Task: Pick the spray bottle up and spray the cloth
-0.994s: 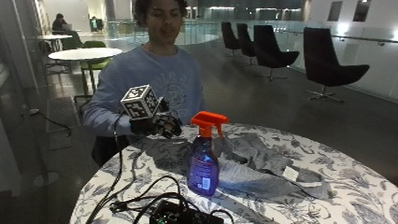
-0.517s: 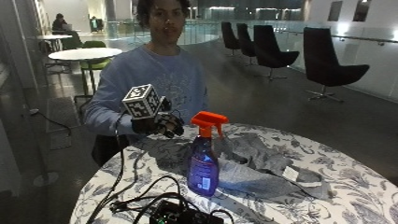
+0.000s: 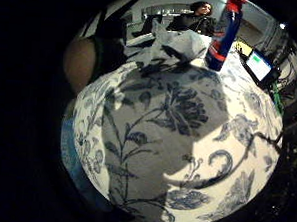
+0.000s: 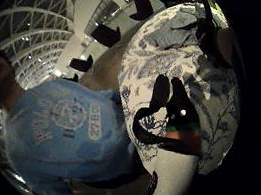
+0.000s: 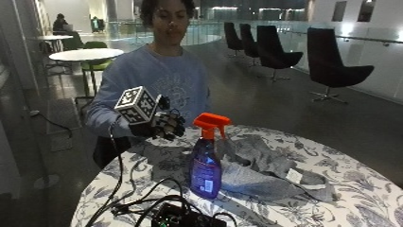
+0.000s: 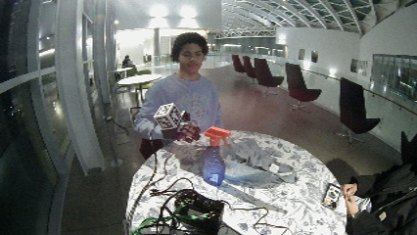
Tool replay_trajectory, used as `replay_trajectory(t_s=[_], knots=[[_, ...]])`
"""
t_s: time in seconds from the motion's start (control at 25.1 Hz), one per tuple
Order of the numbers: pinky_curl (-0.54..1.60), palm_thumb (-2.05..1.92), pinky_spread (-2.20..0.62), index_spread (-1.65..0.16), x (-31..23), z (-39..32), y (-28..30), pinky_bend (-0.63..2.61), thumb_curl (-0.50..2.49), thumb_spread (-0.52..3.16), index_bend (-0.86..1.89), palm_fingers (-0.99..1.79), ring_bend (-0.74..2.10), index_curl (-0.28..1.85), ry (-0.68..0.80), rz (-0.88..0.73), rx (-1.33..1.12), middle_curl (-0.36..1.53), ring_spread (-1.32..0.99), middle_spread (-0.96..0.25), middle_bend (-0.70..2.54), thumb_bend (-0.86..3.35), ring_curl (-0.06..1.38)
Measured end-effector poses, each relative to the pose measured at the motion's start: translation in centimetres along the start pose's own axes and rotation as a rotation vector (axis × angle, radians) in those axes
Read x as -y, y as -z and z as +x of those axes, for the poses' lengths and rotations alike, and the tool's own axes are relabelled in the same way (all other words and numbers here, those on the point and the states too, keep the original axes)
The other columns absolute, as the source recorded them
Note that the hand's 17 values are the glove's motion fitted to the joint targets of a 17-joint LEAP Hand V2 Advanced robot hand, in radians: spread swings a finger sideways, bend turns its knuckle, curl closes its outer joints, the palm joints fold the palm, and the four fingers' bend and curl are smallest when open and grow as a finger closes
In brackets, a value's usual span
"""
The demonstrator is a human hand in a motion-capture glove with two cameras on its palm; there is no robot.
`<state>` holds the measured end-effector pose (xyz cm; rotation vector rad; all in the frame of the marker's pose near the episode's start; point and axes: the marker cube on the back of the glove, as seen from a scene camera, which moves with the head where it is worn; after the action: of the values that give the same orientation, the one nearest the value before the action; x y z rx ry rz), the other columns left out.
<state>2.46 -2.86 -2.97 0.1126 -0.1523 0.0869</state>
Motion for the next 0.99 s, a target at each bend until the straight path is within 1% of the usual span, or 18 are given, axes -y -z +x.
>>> replay_trajectory(t_s=[0.24, 0.4, 0.48, 0.6, 0.8, 0.99], knots=[[0.20, 0.66, 0.21, -0.30, 2.3, 3.5, 2.5, 0.15, 0.36, 1.12, 0.15, 0.87, 0.39, 0.34, -0.123, 0.111, 0.279, 0.36, -0.03, -0.06, 0.38, 0.15, 0.33], [0.21, 0.65, 0.20, -0.30, 3.9, 6.0, 3.9, 0.16, 0.36, 1.13, 0.14, 0.85, 0.41, 0.33, -0.211, 0.222, 0.525, 0.37, -0.04, -0.06, 0.36, 0.12, 0.34], [0.21, 0.65, 0.20, -0.31, 4.6, 7.4, 4.5, 0.17, 0.36, 1.14, 0.14, 0.85, 0.40, 0.33, -0.254, 0.273, 0.599, 0.37, -0.04, -0.06, 0.36, 0.10, 0.34], [0.22, 0.64, 0.20, -0.31, 5.5, 9.4, 5.1, 0.17, 0.36, 1.14, 0.13, 0.86, 0.41, 0.32, -0.307, 0.317, 0.631, 0.38, -0.04, -0.06, 0.35, 0.08, 0.35], [0.23, 0.65, 0.20, -0.31, 7.4, 12.5, 4.7, 0.17, 0.37, 1.14, 0.13, 0.86, 0.42, 0.32, -0.382, 0.342, 0.669, 0.39, -0.04, -0.06, 0.35, 0.05, 0.35], [0.28, 0.67, 0.20, -0.32, 11.0, 15.0, 3.4, 0.26, 0.37, 1.12, 0.09, 0.72, 0.38, 0.30, -0.468, 0.377, 0.688, 0.38, -0.03, -0.05, 0.27, 0.02, 0.36]])
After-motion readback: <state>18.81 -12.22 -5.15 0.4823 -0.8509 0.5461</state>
